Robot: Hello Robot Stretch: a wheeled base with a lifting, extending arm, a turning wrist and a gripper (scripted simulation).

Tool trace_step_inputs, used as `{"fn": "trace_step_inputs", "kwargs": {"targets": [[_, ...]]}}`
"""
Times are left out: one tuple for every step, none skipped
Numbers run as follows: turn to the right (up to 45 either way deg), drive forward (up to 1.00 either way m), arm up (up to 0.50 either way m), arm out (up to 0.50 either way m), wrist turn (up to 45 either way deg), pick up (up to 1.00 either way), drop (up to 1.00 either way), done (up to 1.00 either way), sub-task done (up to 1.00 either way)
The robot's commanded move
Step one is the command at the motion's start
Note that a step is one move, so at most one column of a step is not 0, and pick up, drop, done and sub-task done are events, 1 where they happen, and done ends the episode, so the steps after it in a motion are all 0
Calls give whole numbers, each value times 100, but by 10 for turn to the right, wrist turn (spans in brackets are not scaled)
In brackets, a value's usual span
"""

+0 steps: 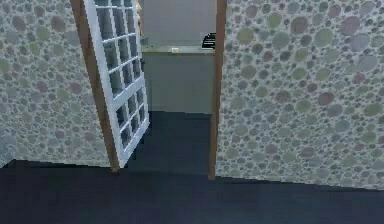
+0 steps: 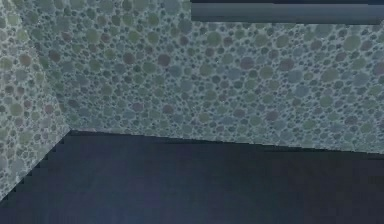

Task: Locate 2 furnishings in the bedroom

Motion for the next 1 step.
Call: {"fn": "trace_step_inputs", "kwargs": {"targets": [[0,100,0,0,0,0,0,0,0]]}}
